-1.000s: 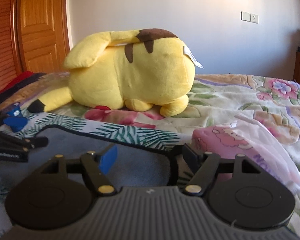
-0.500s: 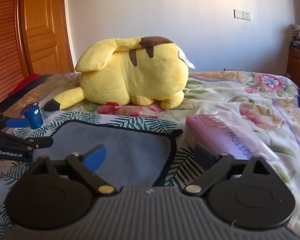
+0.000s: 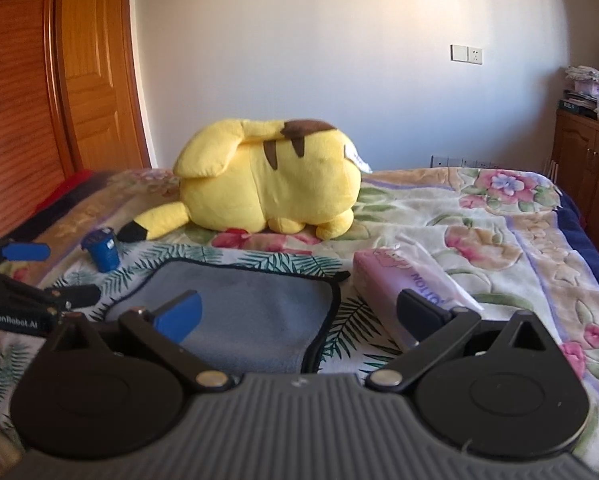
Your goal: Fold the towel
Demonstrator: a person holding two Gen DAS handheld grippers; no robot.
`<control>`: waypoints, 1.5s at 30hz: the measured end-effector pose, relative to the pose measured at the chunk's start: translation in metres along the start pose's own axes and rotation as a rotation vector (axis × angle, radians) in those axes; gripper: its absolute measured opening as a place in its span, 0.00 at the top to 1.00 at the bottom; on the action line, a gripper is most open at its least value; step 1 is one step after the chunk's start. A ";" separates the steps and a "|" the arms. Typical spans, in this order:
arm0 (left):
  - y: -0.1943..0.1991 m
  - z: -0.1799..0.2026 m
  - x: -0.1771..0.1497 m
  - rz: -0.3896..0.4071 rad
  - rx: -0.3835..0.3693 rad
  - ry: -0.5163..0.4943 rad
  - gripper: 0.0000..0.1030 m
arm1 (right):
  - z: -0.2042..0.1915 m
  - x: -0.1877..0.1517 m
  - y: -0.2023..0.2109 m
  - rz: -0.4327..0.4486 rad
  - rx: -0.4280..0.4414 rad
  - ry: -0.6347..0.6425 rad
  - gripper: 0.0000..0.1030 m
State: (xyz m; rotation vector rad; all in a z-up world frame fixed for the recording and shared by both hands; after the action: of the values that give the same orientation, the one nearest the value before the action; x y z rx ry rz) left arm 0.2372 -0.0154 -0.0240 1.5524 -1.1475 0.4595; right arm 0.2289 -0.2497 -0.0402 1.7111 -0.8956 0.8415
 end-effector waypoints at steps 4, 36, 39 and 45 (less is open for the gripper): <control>0.028 0.002 0.006 0.020 0.013 -0.027 0.00 | -0.008 0.009 0.024 0.033 0.005 0.013 0.00; 0.185 0.020 -0.014 0.091 -0.012 0.029 0.00 | -0.036 0.002 0.145 0.143 0.023 -0.009 0.00; 0.188 0.025 -0.028 0.090 -0.010 0.034 0.00 | -0.037 -0.007 0.147 0.147 0.018 -0.011 0.00; 0.193 0.030 -0.052 0.095 0.010 0.056 0.00 | -0.038 -0.025 0.153 0.146 0.006 -0.010 0.00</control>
State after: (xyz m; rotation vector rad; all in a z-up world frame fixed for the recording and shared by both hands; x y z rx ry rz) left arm 0.0417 -0.0074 0.0272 1.4892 -1.1805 0.5700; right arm 0.0793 -0.2455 0.0162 1.6716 -1.0347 0.9333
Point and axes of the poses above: each gripper's, at about its wrist camera, not at the fingertips, and y roughly against the way its jaws point, z to its right, x to its top, the point moved 3 cm from there along -y, roughly the way its jaws point, and after that the axes turned 12 degrees about -y, right-handed, at the moved point
